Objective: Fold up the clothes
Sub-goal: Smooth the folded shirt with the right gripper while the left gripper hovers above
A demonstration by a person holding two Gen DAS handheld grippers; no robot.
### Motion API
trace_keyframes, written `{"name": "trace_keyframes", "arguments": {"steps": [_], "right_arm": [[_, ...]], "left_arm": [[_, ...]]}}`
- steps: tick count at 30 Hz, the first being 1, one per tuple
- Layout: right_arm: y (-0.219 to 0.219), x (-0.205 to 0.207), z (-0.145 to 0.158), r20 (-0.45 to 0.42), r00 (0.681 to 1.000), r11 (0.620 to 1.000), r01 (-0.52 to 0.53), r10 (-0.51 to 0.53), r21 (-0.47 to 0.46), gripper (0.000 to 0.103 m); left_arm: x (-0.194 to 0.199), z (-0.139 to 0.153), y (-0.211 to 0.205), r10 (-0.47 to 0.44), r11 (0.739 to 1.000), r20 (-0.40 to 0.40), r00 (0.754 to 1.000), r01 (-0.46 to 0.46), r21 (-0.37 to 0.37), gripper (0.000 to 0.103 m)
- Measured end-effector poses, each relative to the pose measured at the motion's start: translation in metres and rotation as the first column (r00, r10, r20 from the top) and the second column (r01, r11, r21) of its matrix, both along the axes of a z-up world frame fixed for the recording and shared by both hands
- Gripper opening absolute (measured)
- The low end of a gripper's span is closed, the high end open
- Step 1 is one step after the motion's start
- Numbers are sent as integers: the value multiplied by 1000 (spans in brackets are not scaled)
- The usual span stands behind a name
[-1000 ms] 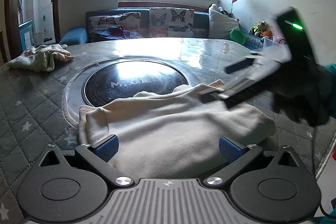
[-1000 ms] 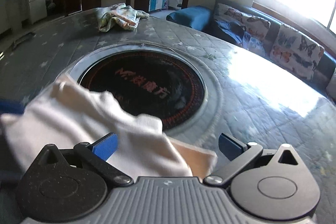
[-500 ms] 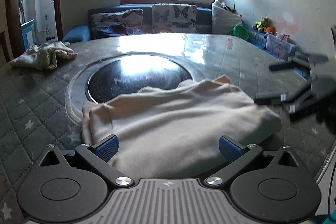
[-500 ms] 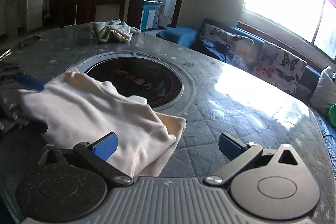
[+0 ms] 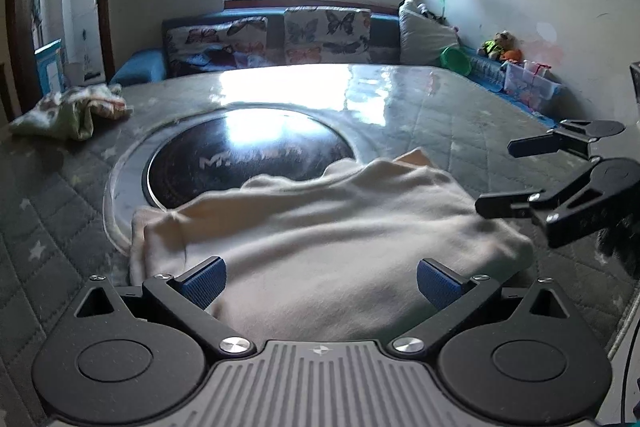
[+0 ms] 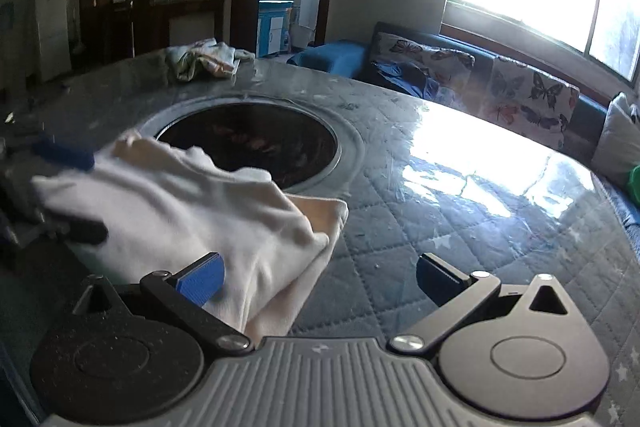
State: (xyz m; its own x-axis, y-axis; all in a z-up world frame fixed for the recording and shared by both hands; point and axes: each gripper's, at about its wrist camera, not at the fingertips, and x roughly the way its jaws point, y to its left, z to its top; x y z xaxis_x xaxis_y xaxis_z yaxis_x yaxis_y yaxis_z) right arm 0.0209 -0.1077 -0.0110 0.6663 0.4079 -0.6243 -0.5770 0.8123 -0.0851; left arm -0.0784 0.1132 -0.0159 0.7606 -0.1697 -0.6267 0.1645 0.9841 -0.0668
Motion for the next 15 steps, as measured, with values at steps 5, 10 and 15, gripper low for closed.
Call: {"name": "trace_keyframes", "arguments": {"steps": [5, 10, 15], "right_arm": [[9, 7, 2, -7, 1000, 999, -17, 17, 27, 102], [26, 18, 4, -5, 999, 999, -32, 32, 36, 92], [37, 38, -8, -2, 1000, 1000, 14, -14, -13, 92]], "left_arm": [[-3, -1, 3, 5, 1000, -5, 1000, -5, 6, 103], [-4, 2, 6, 18, 1000, 4, 1000, -18, 1, 103], [-6, -3, 8, 19, 1000, -8, 1000, -19, 9, 103]]}}
